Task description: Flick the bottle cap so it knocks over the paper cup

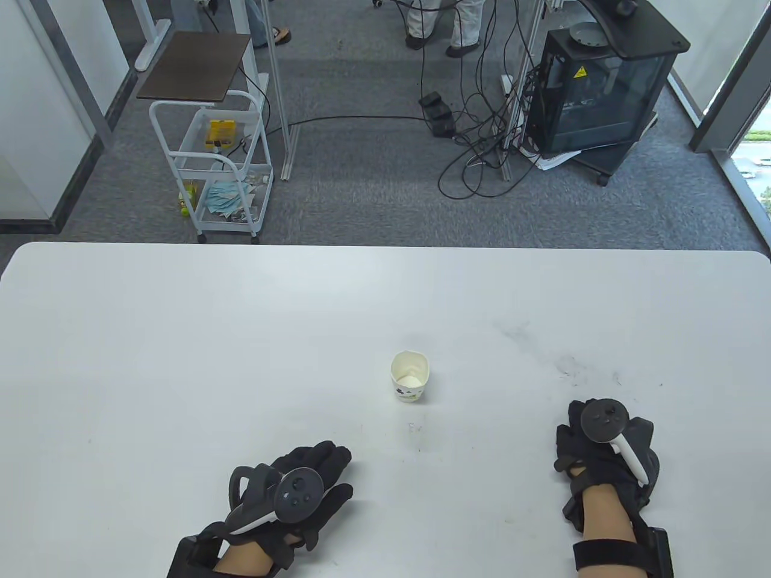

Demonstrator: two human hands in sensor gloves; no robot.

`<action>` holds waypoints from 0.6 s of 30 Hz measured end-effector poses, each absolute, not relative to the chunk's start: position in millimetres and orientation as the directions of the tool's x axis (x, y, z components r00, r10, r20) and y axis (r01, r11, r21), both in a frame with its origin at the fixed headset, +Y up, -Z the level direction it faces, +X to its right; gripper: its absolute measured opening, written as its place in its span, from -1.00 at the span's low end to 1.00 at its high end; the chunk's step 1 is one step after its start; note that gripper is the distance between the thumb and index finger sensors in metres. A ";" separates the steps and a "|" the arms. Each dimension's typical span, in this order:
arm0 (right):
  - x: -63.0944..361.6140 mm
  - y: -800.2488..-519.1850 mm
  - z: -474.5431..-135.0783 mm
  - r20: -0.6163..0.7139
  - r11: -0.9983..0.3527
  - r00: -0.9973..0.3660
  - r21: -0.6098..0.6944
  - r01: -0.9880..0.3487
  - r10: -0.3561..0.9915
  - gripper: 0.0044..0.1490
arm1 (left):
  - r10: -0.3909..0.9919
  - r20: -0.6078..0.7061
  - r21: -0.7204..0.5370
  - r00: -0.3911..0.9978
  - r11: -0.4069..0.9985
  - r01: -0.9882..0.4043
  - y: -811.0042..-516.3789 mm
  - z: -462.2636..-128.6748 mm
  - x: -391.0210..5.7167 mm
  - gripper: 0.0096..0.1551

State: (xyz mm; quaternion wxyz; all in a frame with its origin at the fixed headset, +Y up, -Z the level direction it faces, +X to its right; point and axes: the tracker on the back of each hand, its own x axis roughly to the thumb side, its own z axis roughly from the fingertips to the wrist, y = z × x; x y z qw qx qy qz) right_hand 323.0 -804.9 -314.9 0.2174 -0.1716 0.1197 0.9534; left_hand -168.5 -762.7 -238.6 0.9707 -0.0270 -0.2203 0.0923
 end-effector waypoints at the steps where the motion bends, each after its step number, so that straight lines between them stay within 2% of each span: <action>1: 326.7 -804.3 -313.7 -0.400 -0.876 -0.833 0.129 -0.465 0.383 -0.24 | 0.191 0.424 -0.094 0.885 0.982 -0.167 -762.9 -238.6 -168.4 -0.23; 9: 349.8 -807.1 -307.3 -0.529 -0.846 -0.727 0.032 -0.532 0.437 -0.29 | 0.189 0.427 -0.102 0.884 0.982 -0.161 -764.2 -238.5 -167.0 -0.23; 13: 355.9 -805.3 -307.1 -0.538 -0.851 -0.717 -0.004 -0.524 0.444 -0.35 | 0.187 0.426 -0.111 0.885 0.982 -0.154 -765.5 -239.3 -166.0 -0.24; 18: 357.6 -804.4 -306.8 -0.532 -0.855 -0.722 -0.006 -0.519 0.442 -0.34 | 0.182 0.427 -0.118 0.886 0.982 -0.145 -766.6 -239.6 -164.7 -0.23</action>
